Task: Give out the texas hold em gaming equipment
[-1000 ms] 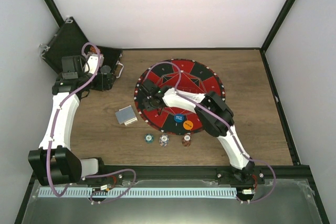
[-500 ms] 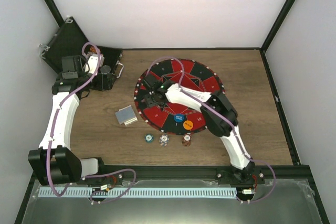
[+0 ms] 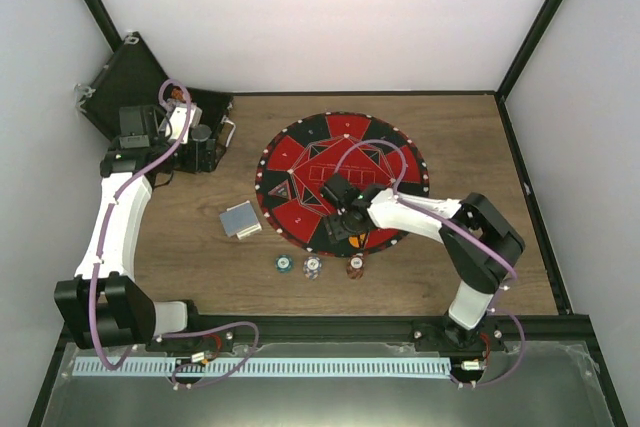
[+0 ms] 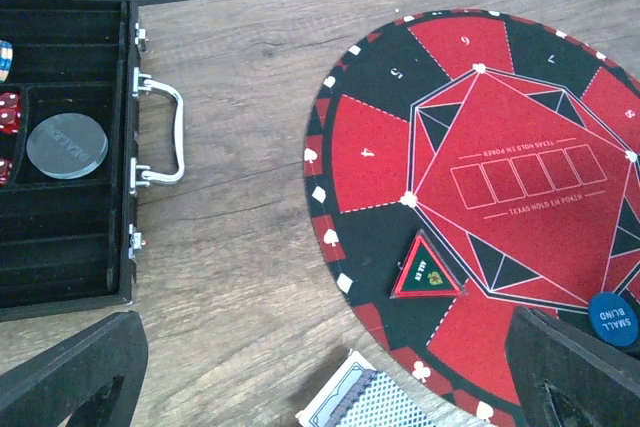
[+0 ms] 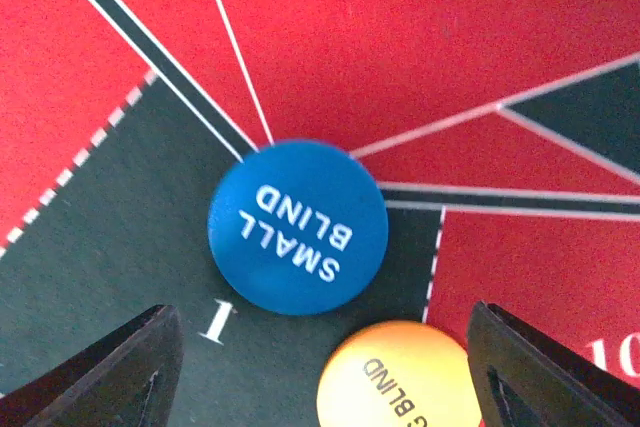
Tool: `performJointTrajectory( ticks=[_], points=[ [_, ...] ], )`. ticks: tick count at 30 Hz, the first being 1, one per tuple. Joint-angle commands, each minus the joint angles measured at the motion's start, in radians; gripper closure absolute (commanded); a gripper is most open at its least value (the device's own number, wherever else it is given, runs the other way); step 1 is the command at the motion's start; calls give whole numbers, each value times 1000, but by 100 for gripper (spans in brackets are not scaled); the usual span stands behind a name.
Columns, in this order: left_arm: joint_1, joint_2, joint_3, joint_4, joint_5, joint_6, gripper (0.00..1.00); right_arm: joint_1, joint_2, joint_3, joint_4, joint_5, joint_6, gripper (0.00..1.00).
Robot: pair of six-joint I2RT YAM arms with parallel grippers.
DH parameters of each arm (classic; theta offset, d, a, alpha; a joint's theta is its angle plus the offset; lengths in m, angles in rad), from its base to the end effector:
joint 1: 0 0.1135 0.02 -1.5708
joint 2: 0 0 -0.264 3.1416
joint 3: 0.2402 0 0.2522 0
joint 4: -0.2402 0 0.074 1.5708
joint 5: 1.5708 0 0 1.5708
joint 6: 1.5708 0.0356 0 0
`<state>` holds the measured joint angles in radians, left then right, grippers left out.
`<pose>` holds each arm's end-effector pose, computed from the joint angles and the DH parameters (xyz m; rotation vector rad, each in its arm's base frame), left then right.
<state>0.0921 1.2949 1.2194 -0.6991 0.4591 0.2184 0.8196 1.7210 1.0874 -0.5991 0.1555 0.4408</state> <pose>0.2729 0.0094 0.3348 0.3651 2.2465 -0.3756 0.2283 0.2364 0.1749 -0.4864 2.7334 0.1045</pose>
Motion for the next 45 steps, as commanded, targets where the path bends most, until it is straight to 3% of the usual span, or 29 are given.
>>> performJointTrajectory(
  ticks=[1, 14, 28, 32, 40, 45],
  points=[
    [7, 8, 28, -21, 33, 16, 0, 2, -28, -28, 35, -32, 30, 22],
    [6, 9, 35, -31, 35, 18, 0, 9, 56, -6, 71, -36, -3, 34],
    [7, 1, 38, -35, 30, 12, 0, -10, 170, 81, 64, 45, -22, 57],
    [7, 1, 36, -40, 28, 14, 0, -38, 210, 128, 70, 75, -42, 60],
    [8, 11, 29, -52, 30, 25, 0, -173, 360, 346, 86, 83, -101, 64],
    [7, 26, 30, -74, 44, 46, 0, -264, 517, 595, 43, 46, -142, 64]
  ],
)
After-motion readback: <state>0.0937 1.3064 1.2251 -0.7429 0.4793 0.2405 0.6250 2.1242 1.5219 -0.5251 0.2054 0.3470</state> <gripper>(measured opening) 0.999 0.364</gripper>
